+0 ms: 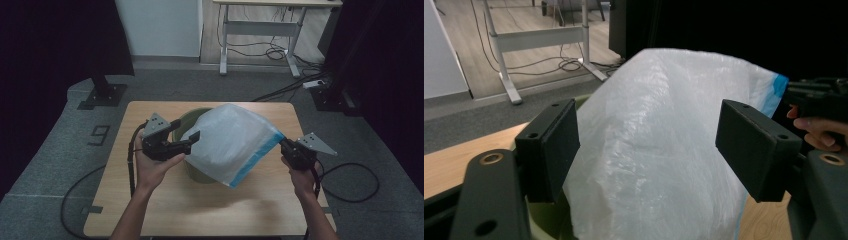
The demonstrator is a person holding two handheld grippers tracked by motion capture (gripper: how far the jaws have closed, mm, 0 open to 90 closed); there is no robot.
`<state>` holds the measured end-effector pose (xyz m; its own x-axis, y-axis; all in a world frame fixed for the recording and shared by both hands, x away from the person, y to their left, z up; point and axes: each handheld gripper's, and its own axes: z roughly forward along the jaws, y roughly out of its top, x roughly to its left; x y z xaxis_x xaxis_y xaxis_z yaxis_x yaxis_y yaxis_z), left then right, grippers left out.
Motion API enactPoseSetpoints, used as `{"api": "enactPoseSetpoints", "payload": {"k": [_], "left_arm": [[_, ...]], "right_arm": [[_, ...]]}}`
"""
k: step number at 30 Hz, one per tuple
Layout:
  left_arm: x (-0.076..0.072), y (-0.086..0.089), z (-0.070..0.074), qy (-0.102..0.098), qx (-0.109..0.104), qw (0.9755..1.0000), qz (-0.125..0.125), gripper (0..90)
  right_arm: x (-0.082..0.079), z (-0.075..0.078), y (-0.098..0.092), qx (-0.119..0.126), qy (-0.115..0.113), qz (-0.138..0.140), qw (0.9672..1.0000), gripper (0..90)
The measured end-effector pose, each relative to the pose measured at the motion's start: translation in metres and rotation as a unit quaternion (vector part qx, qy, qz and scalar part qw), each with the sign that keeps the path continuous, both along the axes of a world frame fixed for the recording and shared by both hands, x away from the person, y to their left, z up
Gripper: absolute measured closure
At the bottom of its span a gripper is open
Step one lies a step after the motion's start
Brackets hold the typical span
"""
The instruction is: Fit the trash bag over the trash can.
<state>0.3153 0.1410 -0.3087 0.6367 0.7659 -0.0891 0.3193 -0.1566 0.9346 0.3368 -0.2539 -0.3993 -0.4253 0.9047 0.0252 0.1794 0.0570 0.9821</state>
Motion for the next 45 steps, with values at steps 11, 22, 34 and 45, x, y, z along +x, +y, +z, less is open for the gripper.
{"api": "enactPoseSetpoints", "payload": {"k": [11,22,34,45], "left_arm": [[0.014,-0.036,-0.008,0.029,0.028,0.9986,-0.034,24.9],[0.027,-0.060,-0.027,0.056,0.039,0.9966,-0.045,24.9],[0.039,-0.095,-0.042,0.080,0.060,0.9930,-0.064,24.2],[0.049,-0.107,-0.053,0.110,0.075,0.9889,-0.066,37.0]], "right_arm": [[0.001,0.001,0.008,-0.003,-0.002,0.007,1.0000,88.4],[-0.001,0.000,0.008,0.002,-0.001,0.012,0.9999,88.4],[-0.004,0.000,0.012,-0.002,-0.005,0.023,0.9997,88.4],[-0.005,-0.002,0.008,0.005,-0.004,0.021,0.9998,88.3]]}}
